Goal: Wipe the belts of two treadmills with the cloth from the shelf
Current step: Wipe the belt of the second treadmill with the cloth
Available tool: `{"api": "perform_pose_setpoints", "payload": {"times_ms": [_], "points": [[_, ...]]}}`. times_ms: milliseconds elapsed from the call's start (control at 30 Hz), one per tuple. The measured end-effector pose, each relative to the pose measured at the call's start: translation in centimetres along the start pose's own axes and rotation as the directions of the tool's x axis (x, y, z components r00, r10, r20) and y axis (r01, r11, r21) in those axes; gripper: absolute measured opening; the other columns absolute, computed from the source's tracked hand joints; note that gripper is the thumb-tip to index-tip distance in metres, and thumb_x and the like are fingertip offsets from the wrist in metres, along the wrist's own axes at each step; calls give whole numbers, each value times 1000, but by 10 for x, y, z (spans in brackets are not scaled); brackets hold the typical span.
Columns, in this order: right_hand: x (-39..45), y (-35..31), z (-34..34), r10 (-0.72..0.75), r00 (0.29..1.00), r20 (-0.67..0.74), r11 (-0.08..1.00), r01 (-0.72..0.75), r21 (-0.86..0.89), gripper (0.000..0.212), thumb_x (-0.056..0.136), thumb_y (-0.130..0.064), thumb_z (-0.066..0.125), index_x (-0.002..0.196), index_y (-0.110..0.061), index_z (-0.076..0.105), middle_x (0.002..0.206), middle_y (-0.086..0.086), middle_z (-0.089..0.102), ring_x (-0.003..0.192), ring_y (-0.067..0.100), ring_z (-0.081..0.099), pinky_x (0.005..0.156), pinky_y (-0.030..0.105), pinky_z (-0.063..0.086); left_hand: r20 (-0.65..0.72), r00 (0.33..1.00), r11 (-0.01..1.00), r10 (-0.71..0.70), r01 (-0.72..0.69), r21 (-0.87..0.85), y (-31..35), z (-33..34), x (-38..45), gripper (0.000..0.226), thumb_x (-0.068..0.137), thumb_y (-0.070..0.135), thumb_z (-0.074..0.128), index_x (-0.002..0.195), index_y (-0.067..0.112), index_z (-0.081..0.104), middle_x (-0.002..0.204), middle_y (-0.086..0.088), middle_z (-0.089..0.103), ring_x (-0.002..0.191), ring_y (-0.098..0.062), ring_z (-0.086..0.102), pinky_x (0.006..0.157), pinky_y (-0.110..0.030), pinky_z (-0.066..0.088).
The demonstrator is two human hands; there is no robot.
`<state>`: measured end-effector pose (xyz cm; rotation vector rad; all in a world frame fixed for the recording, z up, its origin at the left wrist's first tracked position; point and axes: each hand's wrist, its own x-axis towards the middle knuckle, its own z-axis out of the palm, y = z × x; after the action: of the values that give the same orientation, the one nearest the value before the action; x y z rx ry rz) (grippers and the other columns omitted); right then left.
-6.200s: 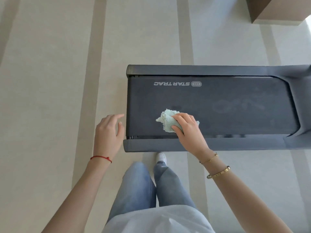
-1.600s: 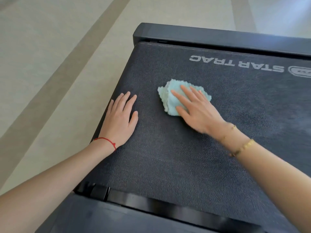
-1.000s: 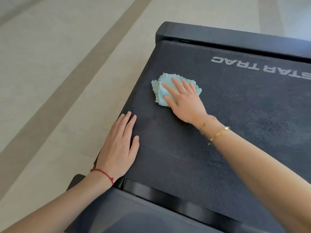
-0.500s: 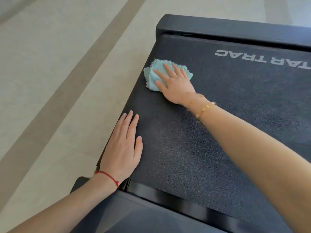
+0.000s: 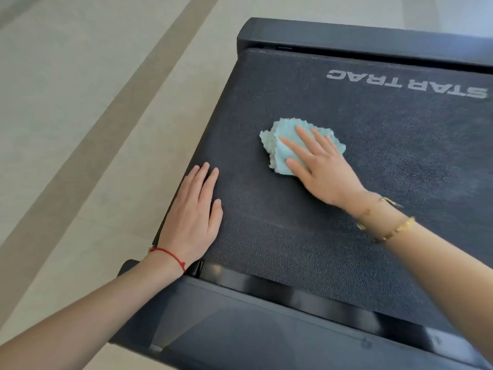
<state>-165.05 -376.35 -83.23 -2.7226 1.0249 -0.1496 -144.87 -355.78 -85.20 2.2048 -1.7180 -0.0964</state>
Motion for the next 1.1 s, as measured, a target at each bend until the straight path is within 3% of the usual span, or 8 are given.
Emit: {"api": "perform_pose_setpoints", "payload": {"times_ms": [67, 200, 300, 533, 800, 867, 1033, 1100], "points": [[-11, -16, 5, 17, 1000, -22, 1000, -17, -14, 49, 104, -47, 24, 152, -42, 20, 164, 0, 10, 151, 29, 3, 121, 39, -5, 14, 998, 998, 61, -61, 2, 0, 0, -1, 56, 101, 31, 28, 152, 7, 34, 159, -11, 29, 150, -26, 21, 121, -45, 23], [-91, -64, 16, -261, 965, 20, 965, 261, 3, 49, 104, -49, 23, 153, -42, 19, 164, -4, 11, 151, 26, 3, 123, 43, 1, 23, 997, 997, 78, -78, -9, 0, -1, -1, 55, 101, 30, 29, 152, 8, 34, 159, -10, 29, 150, -26, 22, 121, -45, 25], [-117, -62, 13, -337, 938, 80, 941, 337, 14, 50, 104, -51, 25, 153, -42, 19, 164, -6, 10, 151, 22, 5, 123, 43, 7, 17, 996, 996, 82, -82, -21, -1, 0, -1, 55, 100, 29, 29, 151, 9, 34, 159, -10, 29, 149, -26, 21, 121, -44, 23], [-54, -11, 3, 33, 999, -30, 999, -34, -39, 57, 98, -55, 13, 152, -40, 25, 162, 3, 19, 149, 34, 12, 122, 48, 7, 7, 997, 997, 76, -76, -19, 1, -1, -1, 55, 102, 30, 26, 151, 9, 36, 159, -11, 31, 149, -26, 22, 123, -41, 20], [-149, -60, 10, -354, 932, 79, 935, 354, 8, 49, 105, -49, 26, 153, -40, 21, 164, -3, 9, 151, 24, 3, 123, 43, 5, 29, 995, 995, 94, -94, -28, -1, -2, 9, 54, 100, 30, 29, 147, 6, 40, 156, -15, 34, 146, -31, 27, 121, -44, 22], [-128, -36, 6, -303, 950, 69, 953, 304, 5, 50, 103, -50, 25, 152, -37, 27, 163, -1, 14, 151, 26, 8, 123, 43, 7, 42, 994, 995, 98, -96, -30, 1, -4, 13, 55, 100, 31, 30, 149, 7, 39, 157, -14, 32, 147, -30, 25, 122, -43, 20], [-56, 28, -9, 184, 982, -36, 983, -185, -20, 51, 102, -50, 22, 152, -38, 22, 163, 5, 12, 150, 35, 7, 121, 45, 1, 73, 991, 994, 111, -109, -34, 19, -1, 33, 52, 104, 29, 32, 152, 9, 33, 160, -12, 27, 150, -27, 19, 124, -41, 13], [-66, 10, -2, 141, 989, -44, 989, -142, -38, 55, 99, -54, 15, 153, -40, 21, 164, 4, 11, 150, 35, 5, 121, 46, -1, 73, 992, 994, 101, -98, -46, 30, 4, 45, 50, 105, 25, 36, 153, 9, 31, 161, -11, 25, 150, -27, 18, 124, -42, 12]]}}
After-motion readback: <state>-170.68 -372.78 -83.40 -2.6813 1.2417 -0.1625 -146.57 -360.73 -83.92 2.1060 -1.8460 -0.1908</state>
